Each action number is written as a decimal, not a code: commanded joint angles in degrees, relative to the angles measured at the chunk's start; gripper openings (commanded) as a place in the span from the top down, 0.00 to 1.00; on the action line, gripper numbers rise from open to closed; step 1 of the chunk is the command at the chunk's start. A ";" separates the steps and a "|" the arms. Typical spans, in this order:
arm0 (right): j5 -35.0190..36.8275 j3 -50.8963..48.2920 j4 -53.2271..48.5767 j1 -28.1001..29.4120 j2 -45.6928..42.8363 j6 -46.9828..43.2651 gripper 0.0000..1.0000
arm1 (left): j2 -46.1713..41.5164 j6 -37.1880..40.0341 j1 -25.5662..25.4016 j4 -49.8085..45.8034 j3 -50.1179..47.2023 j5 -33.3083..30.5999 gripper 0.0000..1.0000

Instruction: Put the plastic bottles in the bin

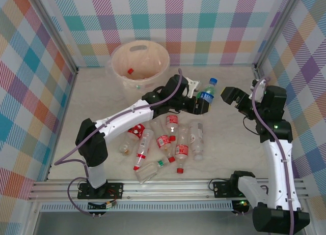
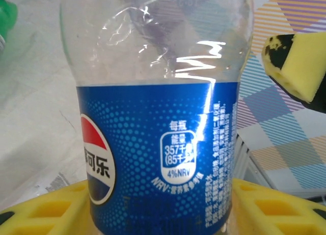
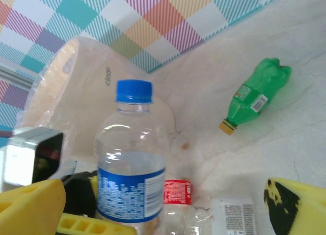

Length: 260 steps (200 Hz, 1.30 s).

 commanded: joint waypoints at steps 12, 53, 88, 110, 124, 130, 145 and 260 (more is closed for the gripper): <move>1.22 -0.43 -1.63 -0.63 1.40 -1.25 0.01 | -0.32 2.26 3.83 -3.58 7.93 3.67 0.66; -1.11 -1.04 0.10 -0.75 1.41 -0.48 0.02 | -1.63 9.51 9.62 -12.60 19.26 1.35 0.77; -0.61 -0.96 0.09 -0.72 2.89 -0.45 0.03 | -4.51 8.30 20.83 -14.03 21.15 4.99 0.89; -1.08 -1.22 0.67 -0.72 3.25 0.18 0.04 | -5.16 10.42 27.76 -18.84 22.59 2.70 1.00; -0.97 -1.31 0.58 -0.72 3.26 0.42 0.04 | -3.59 13.26 31.23 -24.93 25.61 -0.17 1.00; -0.88 -1.38 0.55 -0.71 3.36 0.34 0.04 | -2.26 15.56 31.93 -28.51 28.00 -2.81 1.00; -0.75 -1.39 0.22 -0.72 3.52 0.13 0.04 | 2.41 21.83 32.29 -39.60 35.35 -12.37 1.00; 1.93 -1.85 -1.16 -0.76 4.72 -0.82 0.04 | 13.34 32.50 32.05 -52.47 35.47 -15.01 1.00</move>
